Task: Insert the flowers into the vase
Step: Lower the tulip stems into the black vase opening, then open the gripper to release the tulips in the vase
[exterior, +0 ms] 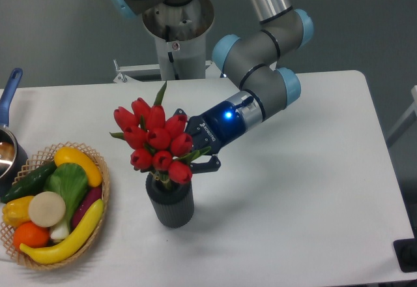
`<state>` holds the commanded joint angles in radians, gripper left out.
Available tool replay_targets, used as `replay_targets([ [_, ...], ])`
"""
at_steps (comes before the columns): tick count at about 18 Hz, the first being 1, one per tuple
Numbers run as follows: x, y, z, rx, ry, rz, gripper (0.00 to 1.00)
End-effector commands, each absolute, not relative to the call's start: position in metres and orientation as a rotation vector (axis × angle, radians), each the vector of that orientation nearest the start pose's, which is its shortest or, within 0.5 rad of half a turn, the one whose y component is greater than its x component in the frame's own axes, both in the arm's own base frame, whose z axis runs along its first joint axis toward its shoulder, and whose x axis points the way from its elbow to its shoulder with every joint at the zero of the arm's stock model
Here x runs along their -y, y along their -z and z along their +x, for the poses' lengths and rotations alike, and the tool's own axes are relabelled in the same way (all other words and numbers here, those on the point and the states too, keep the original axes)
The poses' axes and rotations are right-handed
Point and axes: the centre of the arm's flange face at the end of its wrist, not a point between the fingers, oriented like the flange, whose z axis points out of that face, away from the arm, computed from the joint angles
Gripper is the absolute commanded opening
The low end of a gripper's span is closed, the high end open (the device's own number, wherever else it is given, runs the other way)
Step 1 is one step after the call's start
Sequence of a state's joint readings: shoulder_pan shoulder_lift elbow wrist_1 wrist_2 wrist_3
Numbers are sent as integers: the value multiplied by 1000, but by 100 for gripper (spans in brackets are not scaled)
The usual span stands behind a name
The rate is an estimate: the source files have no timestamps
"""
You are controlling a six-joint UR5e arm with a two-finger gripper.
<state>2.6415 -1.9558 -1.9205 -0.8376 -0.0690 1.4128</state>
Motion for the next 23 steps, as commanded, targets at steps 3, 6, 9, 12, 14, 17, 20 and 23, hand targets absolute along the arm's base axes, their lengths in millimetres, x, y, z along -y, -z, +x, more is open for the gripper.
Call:
replay_targets([
  [3,-467,-289,-369,-268,518,-1540,37],
  [6,-468,-277,-370,-262,527,-1559,39],
  [9,-469,-264,-369,-275,516,-1566,41],
  [12,-468,-261,-368,-280,511,-1564,45],
  [14,-468,-259,-368,-278,513,-1566,46],
  [17,-468,-260,-370,-289,499,-1562,75],
  [20,-468,-261,-370,-304,482,-1559,94],
  [23,-466,-260,-369,-319,470,-1607,96],
])
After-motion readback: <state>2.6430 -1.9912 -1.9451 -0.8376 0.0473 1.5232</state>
